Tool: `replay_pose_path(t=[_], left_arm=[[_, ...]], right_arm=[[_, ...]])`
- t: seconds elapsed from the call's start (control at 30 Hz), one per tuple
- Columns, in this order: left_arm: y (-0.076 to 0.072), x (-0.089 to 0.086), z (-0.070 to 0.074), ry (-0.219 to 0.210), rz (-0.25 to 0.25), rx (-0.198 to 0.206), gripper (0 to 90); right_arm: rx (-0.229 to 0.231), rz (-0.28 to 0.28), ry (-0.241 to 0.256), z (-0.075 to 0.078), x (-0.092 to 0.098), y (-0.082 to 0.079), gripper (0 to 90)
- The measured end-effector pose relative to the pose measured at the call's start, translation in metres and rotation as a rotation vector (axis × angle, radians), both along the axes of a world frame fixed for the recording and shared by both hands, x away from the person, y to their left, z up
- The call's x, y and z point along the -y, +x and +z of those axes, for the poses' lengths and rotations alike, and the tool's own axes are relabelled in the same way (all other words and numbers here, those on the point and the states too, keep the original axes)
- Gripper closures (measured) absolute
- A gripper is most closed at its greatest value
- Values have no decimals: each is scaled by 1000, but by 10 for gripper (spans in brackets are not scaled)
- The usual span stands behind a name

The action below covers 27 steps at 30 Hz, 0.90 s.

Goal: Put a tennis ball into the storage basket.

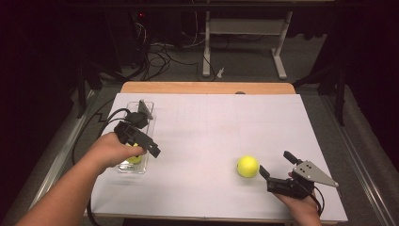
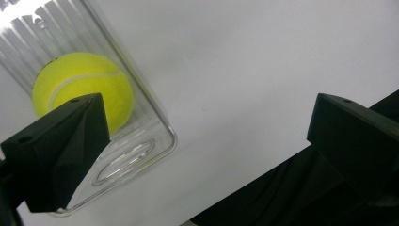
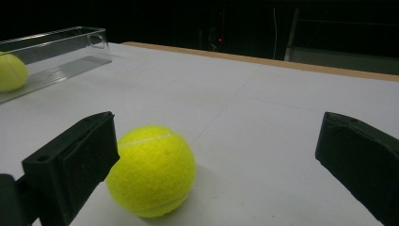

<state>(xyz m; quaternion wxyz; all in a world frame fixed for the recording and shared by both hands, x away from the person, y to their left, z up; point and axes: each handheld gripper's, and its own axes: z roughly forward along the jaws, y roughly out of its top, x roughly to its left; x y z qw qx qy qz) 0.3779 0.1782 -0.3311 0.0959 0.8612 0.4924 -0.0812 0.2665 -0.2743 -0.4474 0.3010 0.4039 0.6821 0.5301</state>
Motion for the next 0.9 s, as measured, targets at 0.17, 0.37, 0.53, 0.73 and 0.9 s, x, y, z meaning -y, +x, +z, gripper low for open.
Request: replay_pose_path(t=[0.17,0.37,0.53,0.73,0.9], left_arm=[[-1,17,1,-7,-27,4,7],[-3,37,-2,-11,-70,3,8],[-5,50,-4,-15,-93,-2,8],[-5,67,-5,-24,-115,1,8],[-4,80,-3,-36,-132,2,8]], right_arm=[[2,0,-1,0,-1,0,5],[4,1,0,0,0,0,5],[5,1,2,0,0,0,5],[4,3,1,0,-1,0,5],[2,8,0,0,-2,1,5]])
